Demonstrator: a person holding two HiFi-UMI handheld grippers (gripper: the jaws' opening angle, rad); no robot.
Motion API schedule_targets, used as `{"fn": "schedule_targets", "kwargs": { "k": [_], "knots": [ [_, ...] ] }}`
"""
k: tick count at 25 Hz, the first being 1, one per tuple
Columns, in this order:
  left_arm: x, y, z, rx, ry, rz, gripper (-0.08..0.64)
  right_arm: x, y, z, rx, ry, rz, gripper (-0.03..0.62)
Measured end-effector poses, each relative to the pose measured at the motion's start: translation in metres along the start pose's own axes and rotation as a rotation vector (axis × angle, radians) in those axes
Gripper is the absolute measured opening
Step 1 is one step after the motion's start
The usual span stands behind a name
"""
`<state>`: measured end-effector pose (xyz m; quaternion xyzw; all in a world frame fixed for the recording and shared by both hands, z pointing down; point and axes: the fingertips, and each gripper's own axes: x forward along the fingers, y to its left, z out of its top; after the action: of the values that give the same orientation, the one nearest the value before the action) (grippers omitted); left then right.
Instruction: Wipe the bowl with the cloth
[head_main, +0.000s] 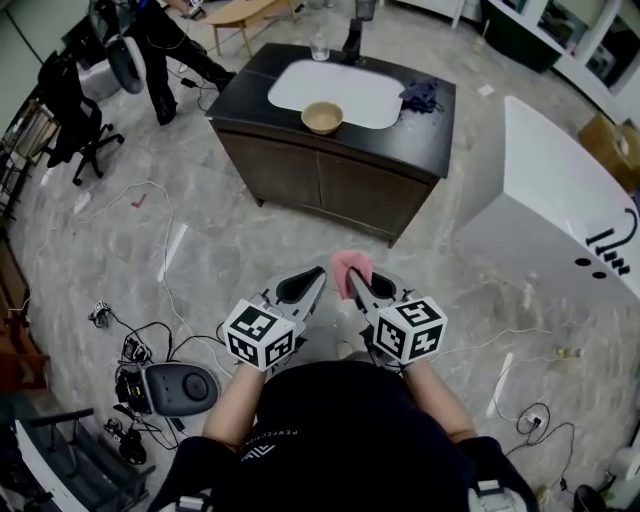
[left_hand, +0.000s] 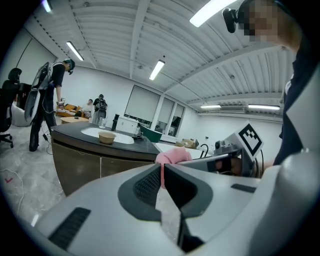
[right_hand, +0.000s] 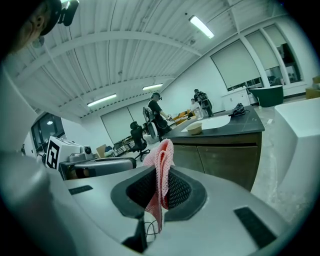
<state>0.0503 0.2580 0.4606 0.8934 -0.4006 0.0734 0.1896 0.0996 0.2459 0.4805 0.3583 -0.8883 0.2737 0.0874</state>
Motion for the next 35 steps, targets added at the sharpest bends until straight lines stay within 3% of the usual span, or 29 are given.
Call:
{"fn": "schedule_targets", "kwargs": {
  "k": [14, 17, 19, 26, 35],
  "knots": [
    [0.039, 0.068, 0.030, 0.020, -0.027, 0.020, 0.011, 0.047, -0.038, 0.028, 0.031, 0.002, -0.025, 0.048],
    [0.051, 0.087, 0.035, 0.033, -0.001, 0.007, 0.025, 0.064, -0.046, 0.036, 0.039, 0.005, -0.039, 0.048],
    [0.060, 0.097, 0.038, 0.031, 0.021, -0.018, 0.097, 0.075, -0.051, 0.043, 0.048, 0.005, -0.050, 0.048],
    [0.090, 0.138, 0.053, 0.062, 0.076, -0.070, 0.098, 0.110, -0.076, 0.068, 0.081, -0.006, -0.111, 0.048],
    [0.115, 0.198, 0.068, 0.043, 0.105, -0.099, 0.098, 0.157, -0.099, 0.096, 0.105, -0.007, -0.190, 0.048]
  ]
}}
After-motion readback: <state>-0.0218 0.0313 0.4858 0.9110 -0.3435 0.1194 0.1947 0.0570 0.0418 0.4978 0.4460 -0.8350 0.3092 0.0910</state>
